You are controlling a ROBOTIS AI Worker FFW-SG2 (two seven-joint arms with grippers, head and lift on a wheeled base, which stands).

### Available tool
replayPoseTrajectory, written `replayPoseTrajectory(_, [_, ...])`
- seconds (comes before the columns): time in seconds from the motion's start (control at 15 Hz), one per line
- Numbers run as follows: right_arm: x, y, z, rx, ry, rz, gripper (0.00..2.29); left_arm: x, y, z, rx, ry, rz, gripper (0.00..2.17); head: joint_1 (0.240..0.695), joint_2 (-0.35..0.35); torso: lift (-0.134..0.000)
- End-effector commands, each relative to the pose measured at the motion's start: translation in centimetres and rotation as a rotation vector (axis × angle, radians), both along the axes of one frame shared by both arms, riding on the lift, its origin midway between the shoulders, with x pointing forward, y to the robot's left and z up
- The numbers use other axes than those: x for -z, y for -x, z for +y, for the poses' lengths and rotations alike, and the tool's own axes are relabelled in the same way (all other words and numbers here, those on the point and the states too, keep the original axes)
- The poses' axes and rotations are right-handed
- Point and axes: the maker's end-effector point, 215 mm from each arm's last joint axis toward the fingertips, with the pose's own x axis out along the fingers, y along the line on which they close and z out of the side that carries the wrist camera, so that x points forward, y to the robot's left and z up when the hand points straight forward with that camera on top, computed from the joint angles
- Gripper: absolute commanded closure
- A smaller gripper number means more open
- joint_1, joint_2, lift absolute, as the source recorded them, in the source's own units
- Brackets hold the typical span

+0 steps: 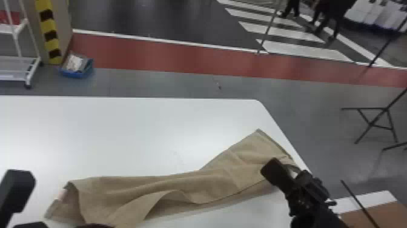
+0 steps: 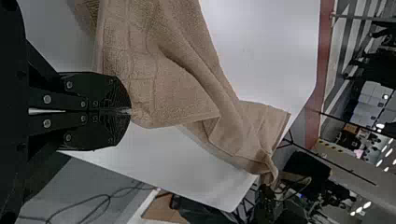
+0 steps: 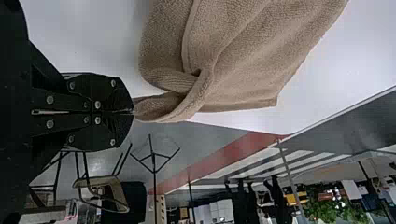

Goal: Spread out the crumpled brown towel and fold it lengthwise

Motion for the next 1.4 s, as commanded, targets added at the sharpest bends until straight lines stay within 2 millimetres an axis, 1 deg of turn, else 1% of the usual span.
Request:
replayPoseTrajectory(0.0, [-0.4,-0.3,0.0,0.000,0.000,-0.010,1.98,-1.6,-0.9,2.4,-0.057,0.039,0.044,1.17,0.695,-0.350,-0.128])
replayPoseTrajectory(0.07, [-0.4,-0.5,0.1,-0.001,0.000,-0.012,1.98,-1.8,-1.4,2.9,-0.070,0.038,0.033,1.20,0.695,-0.350,-0.128])
replayPoseTrajectory(0.13, [-0.6,-0.9,0.3,-0.001,-0.008,-0.027,1.98,-2.0,-2.1,3.3,-0.088,0.041,0.025,1.34,0.695,-0.350,-0.128])
replayPoseTrajectory(0.2, [-0.9,-1.6,0.7,-0.006,-0.025,-0.043,1.98,-2.3,-3.1,3.5,-0.100,0.038,0.007,1.34,0.695,-0.350,-0.128])
replayPoseTrajectory(0.33, [-2.1,-4.4,2.3,-0.033,-0.077,-0.085,1.98,-3.3,-6.3,4.7,-0.141,0.021,-0.044,1.34,0.695,-0.350,-0.128])
replayPoseTrajectory(0.4, [-3.2,-5.7,2.9,-0.045,-0.085,-0.109,1.98,-3.9,-7.9,5.4,-0.161,0.021,-0.067,1.34,0.695,-0.350,-0.128])
replayPoseTrajectory(0.47, [-4.3,-7.5,3.9,-0.058,-0.106,-0.142,1.98,-4.6,-10.1,6.4,-0.196,0.022,-0.087,1.34,0.695,-0.350,-0.128])
replayPoseTrajectory(0.53, [-4.6,-9.0,5.8,-0.083,-0.163,-0.155,1.98,-5.4,-12.4,7.5,-0.225,0.027,-0.103,1.35,0.695,-0.350,-0.128])
replayPoseTrajectory(0.6, [-4.5,-10.0,7.1,-0.095,-0.216,-0.160,1.98,-6.1,-14.2,8.6,-0.246,0.035,-0.111,1.34,0.695,-0.350,-0.128])
replayPoseTrajectory(0.67, [-5.1,-11.4,7.9,-0.104,-0.253,-0.182,1.98,-7.2,-16.6,10.2,-0.280,0.034,-0.130,1.35,0.695,-0.348,-0.128])
replayPoseTrajectory(0.73, [-5.8,-12.7,8.4,-0.112,-0.284,-0.206,1.98,-8.2,-18.7,11.4,-0.308,0.032,-0.152,1.35,0.695,-0.311,-0.128])
replayPoseTrajectory(0.8, [-6.4,-14.4,8.8,-0.114,-0.330,-0.225,1.98,-9.4,-21.3,12.9,-0.339,0.030,-0.179,1.35,0.695,-0.282,-0.128])
replayPoseTrajectory(0.87, [-7.1,-16.3,9.1,-0.125,-0.366,-0.237,1.98,-10.4,-24.0,13.9,-0.363,0.026,-0.208,1.34,0.695,-0.250,-0.128])
replayPoseTrajectory(0.93, [-8.3,-18.3,9.8,-0.147,-0.409,-0.261,1.98,-11.8,-26.5,14.5,-0.378,0.024,-0.246,1.35,0.695,-0.197,-0.128])
replayPoseTrajectory(1.0, [-9.8,-20.0,10.2,-0.161,-0.454,-0.290,1.98,-13.1,-28.7,15.0,-0.390,0.016,-0.284,1.35,0.695,-0.179,-0.128])
replayPoseTrajectory(1.07, [-11.8,-22.0,10.4,-0.168,-0.484,-0.325,1.98,-14.9,-31.4,15.7,-0.411,0.017,-0.333,1.35,0.682,-0.161,-0.128])
replayPoseTrajectory(1.2, [-15.8,-25.9,9.4,-0.172,-0.493,-0.380,1.98,-19.4,-36.3,17.0,-0.441,0.013,-0.417,1.35,0.623,-0.134,-0.128])
replayPoseTrajectory(1.27, [-18.0,-27.3,9.0,-0.180,-0.492,-0.410,1.98,-21.4,-38.0,17.7,-0.456,0.008,-0.449,1.35,0.554,-0.117,-0.128])
replayPoseTrajectory(1.33, [-20.2,-28.3,8.3,-0.177,-0.501,-0.448,1.98,-23.7,-39.6,18.6,-0.472,0.005,-0.489,1.35,0.518,-0.112,-0.128])
